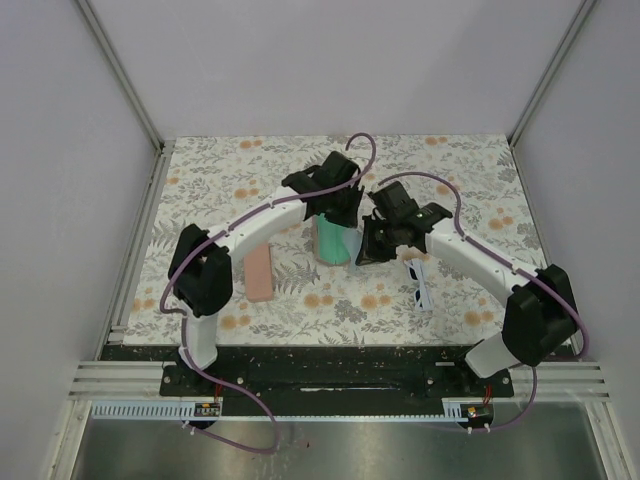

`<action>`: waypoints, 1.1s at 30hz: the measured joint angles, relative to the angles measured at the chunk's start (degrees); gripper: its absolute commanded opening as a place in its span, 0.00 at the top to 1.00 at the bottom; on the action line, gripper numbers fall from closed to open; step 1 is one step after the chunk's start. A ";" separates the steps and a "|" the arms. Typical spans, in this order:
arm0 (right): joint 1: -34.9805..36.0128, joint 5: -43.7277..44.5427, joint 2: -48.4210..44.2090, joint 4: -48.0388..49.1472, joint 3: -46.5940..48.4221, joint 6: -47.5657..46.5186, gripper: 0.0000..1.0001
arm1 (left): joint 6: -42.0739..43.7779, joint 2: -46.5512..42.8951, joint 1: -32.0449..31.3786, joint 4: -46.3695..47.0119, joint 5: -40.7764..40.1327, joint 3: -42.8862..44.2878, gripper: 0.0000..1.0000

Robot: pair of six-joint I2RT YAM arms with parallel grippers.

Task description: Organize the sunglasses

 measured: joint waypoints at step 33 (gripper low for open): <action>2.69 -0.09 22.25 0.83 20.63 0.09 1.00 | 4.28 5.88 11.41 -2.60 -0.42 2.86 1.00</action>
